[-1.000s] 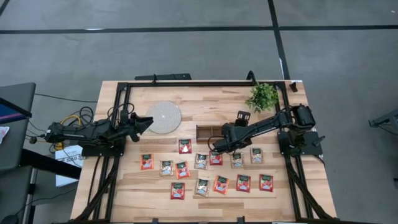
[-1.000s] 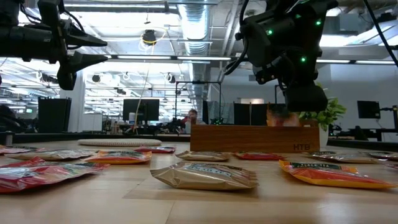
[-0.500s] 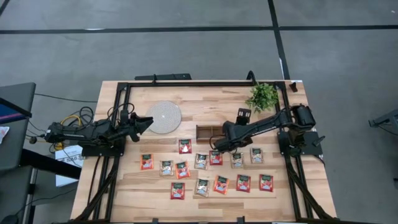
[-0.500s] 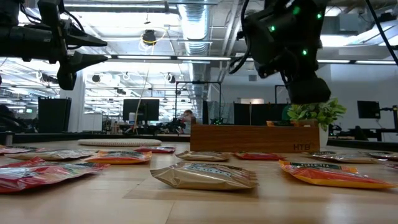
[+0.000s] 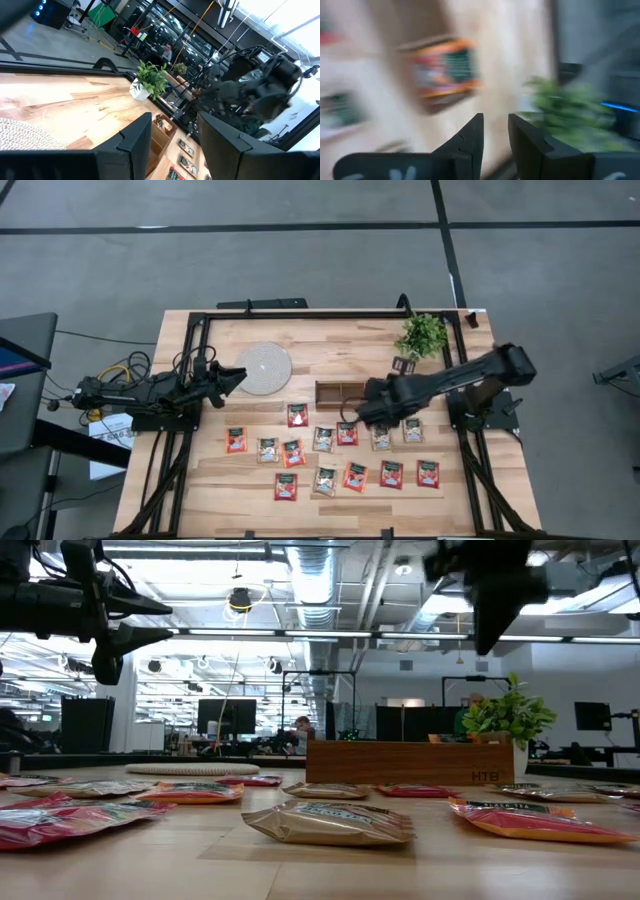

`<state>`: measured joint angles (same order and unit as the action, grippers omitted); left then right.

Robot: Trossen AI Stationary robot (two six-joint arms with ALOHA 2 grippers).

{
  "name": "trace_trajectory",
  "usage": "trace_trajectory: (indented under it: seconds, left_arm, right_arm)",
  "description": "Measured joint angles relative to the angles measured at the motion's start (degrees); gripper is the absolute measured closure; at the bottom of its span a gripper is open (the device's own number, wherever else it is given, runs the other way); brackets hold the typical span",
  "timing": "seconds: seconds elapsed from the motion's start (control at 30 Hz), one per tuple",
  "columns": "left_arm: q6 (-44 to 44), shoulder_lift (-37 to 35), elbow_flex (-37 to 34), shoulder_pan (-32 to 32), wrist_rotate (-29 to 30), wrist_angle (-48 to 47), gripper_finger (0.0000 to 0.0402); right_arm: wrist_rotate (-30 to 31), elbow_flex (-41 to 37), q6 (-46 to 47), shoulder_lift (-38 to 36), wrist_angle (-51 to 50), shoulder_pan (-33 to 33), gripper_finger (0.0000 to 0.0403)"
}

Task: Pick & Place Tea
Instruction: Put the orange tea bag into the right section of the wooden organizer

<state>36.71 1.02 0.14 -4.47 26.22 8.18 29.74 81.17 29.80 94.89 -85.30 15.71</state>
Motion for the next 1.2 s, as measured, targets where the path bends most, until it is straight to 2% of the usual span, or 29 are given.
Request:
trace_trajectory:
  seconds: [0.13, 0.23, 0.47, 0.7, 1.03, 1.2]
  left_arm:
    - [0.0, 0.0, 0.0, 0.0, 0.0, -0.1, 0.0250]
    - [0.0, 0.0, 0.0, 0.0, 0.0, -0.3, 0.0250]
    - [0.0, 0.0, 0.0, 0.0, 0.0, -1.1, 0.0250]
    - [0.1, 0.0, 0.0, 0.0, 0.0, -1.2, 0.0250]
    - [0.3, 0.0, 0.0, 0.0, 0.0, -2.3, 0.0250]
    - [0.3, 0.0, 0.0, 0.0, 0.0, -2.8, 0.0250]
  right_arm:
    - [-11.8, 0.0, -2.9, -4.1, 9.4, 4.3, 0.0321]
    - [-16.5, 0.0, -3.8, -5.3, 16.6, 7.6, 0.0321]
    - [-21.6, 0.0, -0.9, -0.5, 21.7, 11.0, 0.0321]
    - [-25.2, 0.0, -3.3, 6.7, 27.7, 11.7, 0.0316]
    - [-26.0, 0.1, -0.5, 10.6, 34.4, 11.8, 0.0238]
    - [-28.4, 0.0, 3.4, 13.8, 37.0, 12.4, 0.0222]
